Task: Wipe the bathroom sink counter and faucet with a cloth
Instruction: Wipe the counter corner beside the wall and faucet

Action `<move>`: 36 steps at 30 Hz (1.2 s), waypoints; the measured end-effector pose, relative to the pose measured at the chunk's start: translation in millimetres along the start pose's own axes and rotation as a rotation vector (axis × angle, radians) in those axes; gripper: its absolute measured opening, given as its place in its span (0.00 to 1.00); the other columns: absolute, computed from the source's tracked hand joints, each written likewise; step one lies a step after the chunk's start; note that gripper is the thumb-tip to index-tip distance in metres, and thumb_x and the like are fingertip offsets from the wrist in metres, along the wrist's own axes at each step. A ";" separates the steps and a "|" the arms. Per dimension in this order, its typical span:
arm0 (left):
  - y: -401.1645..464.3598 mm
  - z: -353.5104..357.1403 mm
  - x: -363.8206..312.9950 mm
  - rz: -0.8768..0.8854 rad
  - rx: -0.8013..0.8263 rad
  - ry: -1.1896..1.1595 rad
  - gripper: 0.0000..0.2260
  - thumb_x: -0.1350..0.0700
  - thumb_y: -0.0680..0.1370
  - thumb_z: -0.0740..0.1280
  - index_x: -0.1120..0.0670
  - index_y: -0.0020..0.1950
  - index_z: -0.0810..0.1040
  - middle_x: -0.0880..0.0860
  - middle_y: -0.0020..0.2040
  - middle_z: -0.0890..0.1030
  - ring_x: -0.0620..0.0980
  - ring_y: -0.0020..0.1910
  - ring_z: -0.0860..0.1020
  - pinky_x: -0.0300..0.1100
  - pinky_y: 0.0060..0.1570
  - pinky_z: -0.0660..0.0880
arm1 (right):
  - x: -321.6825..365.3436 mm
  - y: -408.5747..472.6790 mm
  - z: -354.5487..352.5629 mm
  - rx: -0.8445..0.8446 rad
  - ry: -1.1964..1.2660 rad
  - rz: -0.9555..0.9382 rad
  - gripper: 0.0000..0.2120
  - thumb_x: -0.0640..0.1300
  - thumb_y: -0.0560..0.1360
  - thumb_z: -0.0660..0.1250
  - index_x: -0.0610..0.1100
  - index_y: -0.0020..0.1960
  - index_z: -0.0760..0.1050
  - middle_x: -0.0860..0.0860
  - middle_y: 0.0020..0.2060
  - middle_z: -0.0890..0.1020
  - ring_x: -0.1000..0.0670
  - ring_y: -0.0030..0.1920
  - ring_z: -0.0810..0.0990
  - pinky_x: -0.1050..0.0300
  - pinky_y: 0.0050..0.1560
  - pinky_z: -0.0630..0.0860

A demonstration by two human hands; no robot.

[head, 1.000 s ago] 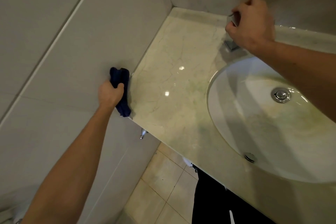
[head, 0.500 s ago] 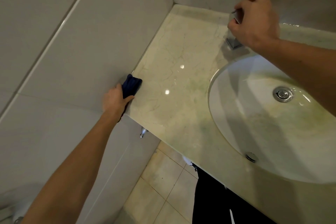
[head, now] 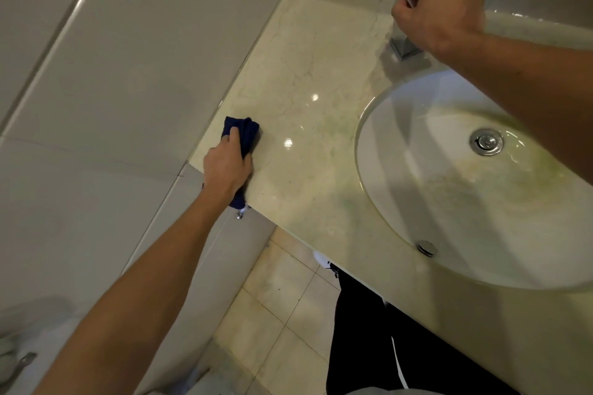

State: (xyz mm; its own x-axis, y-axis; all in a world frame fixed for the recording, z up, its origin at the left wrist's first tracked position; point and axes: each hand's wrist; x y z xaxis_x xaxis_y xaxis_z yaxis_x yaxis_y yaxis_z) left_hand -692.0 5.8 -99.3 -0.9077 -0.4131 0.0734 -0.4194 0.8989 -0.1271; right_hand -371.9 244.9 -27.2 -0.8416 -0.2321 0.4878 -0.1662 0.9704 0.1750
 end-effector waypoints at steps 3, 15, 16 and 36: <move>-36.3 -2.9 -26.2 -0.021 0.020 -0.187 0.10 0.57 0.78 0.64 0.57 0.57 0.67 0.56 0.44 0.78 0.54 0.34 0.74 0.46 0.31 0.68 | 0.5 -0.8 -1.2 0.007 0.014 0.011 0.23 0.55 0.79 0.66 0.44 0.69 0.76 0.45 0.68 0.74 0.43 0.66 0.74 0.49 0.67 0.72; -150.4 1.0 -246.5 -0.228 0.200 -0.637 0.12 0.53 0.78 0.66 0.51 0.54 0.63 0.53 0.51 0.79 0.58 0.44 0.83 0.55 0.44 0.81 | 1.8 -2.0 -7.0 0.020 0.014 0.010 0.19 0.53 0.78 0.64 0.43 0.64 0.77 0.44 0.68 0.71 0.43 0.67 0.72 0.47 0.64 0.74; -149.7 1.1 -262.9 -0.207 0.230 -0.694 0.12 0.53 0.78 0.66 0.51 0.54 0.64 0.53 0.51 0.79 0.58 0.45 0.82 0.55 0.44 0.81 | 1.6 -1.3 -7.6 0.026 0.008 0.007 0.19 0.52 0.79 0.64 0.43 0.64 0.77 0.44 0.67 0.71 0.43 0.66 0.72 0.46 0.64 0.73; 171.2 -81.4 -78.4 0.047 -0.211 -0.779 0.03 0.57 0.81 0.66 0.53 0.48 0.74 0.54 0.47 0.77 0.46 0.43 0.75 0.38 0.41 0.70 | 0.4 6.1 -2.3 0.027 0.017 0.032 0.18 0.50 0.77 0.67 0.46 0.65 0.78 0.45 0.60 0.73 0.43 0.60 0.75 0.46 0.52 0.78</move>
State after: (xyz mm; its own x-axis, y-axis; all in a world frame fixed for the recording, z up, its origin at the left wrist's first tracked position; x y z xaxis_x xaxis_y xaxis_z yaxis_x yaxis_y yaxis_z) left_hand -691.5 203.9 -46.3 -0.7055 -0.2879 -0.6476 -0.4402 0.8942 0.0820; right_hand -372.0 250.6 -23.9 -0.8379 -0.2014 0.5073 -0.1530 0.9788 0.1359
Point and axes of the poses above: each hand's wrist, its own y-axis towards the middle knuckle, its own z-axis out of the palm, x = y × z
